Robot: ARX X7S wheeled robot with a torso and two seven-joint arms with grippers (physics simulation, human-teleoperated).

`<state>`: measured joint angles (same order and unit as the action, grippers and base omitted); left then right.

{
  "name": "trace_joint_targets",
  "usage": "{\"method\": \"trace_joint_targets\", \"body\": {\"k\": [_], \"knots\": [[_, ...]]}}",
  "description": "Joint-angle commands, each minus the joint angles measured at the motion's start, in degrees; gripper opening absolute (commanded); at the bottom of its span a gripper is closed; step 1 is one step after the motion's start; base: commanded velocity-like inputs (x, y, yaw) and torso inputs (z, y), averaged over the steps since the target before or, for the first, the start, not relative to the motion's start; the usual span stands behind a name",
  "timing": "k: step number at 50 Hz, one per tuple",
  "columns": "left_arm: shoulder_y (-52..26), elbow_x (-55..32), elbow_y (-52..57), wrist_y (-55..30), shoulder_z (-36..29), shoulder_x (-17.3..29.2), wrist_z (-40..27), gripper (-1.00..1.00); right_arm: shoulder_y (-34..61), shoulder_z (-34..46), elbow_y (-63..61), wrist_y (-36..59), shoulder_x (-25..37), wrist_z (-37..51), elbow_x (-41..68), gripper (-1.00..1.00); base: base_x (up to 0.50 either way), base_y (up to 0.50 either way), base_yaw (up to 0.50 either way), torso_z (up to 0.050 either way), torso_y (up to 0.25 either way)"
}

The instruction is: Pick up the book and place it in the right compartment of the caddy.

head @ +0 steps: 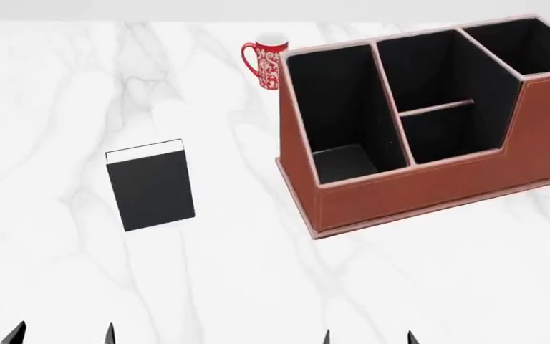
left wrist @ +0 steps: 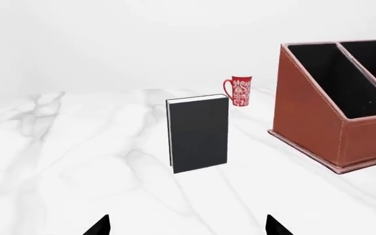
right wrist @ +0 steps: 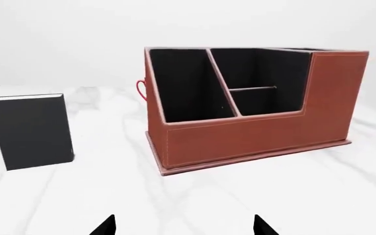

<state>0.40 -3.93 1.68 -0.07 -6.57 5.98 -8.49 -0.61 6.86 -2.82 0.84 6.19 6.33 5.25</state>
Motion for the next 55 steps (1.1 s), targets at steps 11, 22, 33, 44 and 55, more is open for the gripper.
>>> {"method": "trace_joint_targets", "body": {"k": [11, 22, 33, 44, 55], "knots": [[18.24, -4.61, 26.91, -10.08, 26.95, 4.77, -16.03, 1.00, 1.29, 0.93, -7.04, 6.88, 1.75, 2.64, 0.46, 1.00, 0.00, 0.00, 0.00, 0.000, 0.000], [32.02, -15.55, 30.30, -3.65, 45.94, 1.00, -16.87, 1.00, 1.78, 1.94, -9.28, 9.03, 2.22, 3.14, 0.74, 1.00, 0.00, 0.00, 0.00, 0.000, 0.000], [33.10, -15.19, 29.37, -2.27, 47.22, 0.33, -17.74, 1.00, 2.74, 2.20, -11.90, 12.80, 2.58, 3.76, 1.94, 1.00, 0.00, 0.00, 0.00, 0.000, 0.000], [33.76, -15.52, 29.53, -1.99, 47.28, 0.37, -17.91, 1.00, 33.57, -0.48, -29.94, 58.71, 1.82, 6.79, 12.09, 1.00, 0.00, 0.00, 0.00, 0.000, 0.000], [34.09, -16.68, 29.86, -1.92, 47.20, 0.71, -17.61, 1.00, 57.17, 0.03, -21.37, 73.43, -1.65, 9.00, 14.39, 1.00, 0.00, 0.00, 0.00, 0.000, 0.000]]}}
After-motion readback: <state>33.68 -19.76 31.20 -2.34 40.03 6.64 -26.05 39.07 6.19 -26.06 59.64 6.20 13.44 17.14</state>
